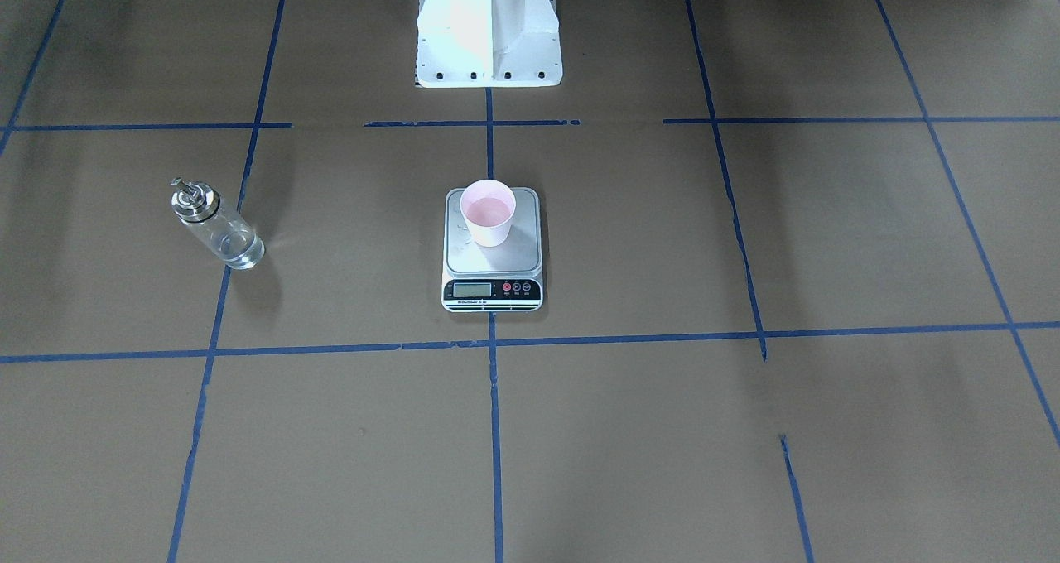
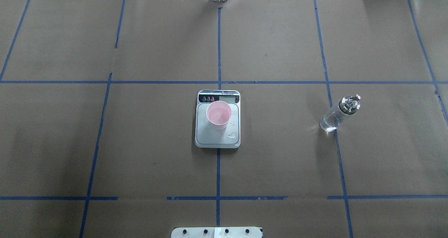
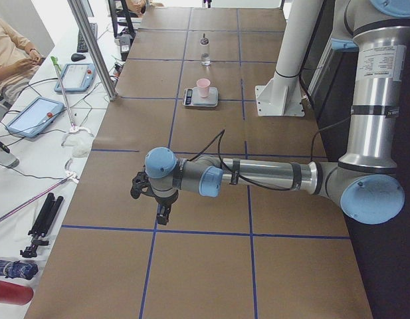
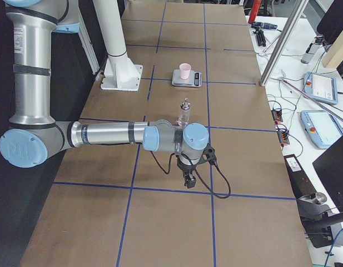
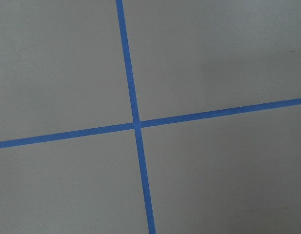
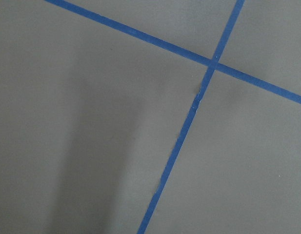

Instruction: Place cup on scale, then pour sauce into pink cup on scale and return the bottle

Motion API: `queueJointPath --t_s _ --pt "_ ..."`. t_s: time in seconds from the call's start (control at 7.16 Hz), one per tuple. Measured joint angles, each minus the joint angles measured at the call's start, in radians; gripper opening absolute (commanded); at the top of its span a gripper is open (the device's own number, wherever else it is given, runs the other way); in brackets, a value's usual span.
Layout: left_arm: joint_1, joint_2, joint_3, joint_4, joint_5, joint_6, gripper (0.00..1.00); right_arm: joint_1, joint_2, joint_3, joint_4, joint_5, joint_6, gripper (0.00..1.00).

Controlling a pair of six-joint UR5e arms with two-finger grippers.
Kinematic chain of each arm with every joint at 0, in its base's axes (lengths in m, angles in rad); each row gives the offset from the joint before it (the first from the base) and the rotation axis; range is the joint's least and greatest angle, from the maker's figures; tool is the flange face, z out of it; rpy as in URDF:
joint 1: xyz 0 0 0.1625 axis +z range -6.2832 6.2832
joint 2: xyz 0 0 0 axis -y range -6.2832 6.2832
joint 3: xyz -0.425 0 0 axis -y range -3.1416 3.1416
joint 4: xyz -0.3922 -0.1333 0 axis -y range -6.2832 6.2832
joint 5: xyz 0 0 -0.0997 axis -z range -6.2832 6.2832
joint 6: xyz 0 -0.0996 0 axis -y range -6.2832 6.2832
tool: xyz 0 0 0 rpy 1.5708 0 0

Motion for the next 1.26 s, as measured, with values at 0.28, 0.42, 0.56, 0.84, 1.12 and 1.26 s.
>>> queueJointPath --t_s 0.28,0.42,0.56,0.84,1.12,1.26 --pt "0.000 0.000 0.003 0.000 0.000 0.001 1.00 0.000 0.001 -0.001 0.000 0.000 0.000 1.00" --pt "0.000 0.001 0.003 0.001 0.001 0.000 1.00 0.000 0.001 -0.001 0.001 0.000 0.000 1.00" --pt "-0.001 0.002 0.004 0.002 0.001 0.000 1.00 0.000 0.001 -0.001 0.001 0.001 0.000 1.00" --pt "-0.001 0.002 0.008 0.004 0.001 -0.001 1.00 0.000 0.001 -0.004 0.000 0.013 0.000 1.00" --pt "0.000 -0.003 0.003 0.007 -0.001 -0.002 1.00 0.000 0.001 -0.005 0.001 0.022 0.000 1.00" --pt "0.000 -0.005 0.000 0.008 -0.003 -0.002 1.00 0.000 0.001 -0.005 0.001 0.026 0.000 1.00"
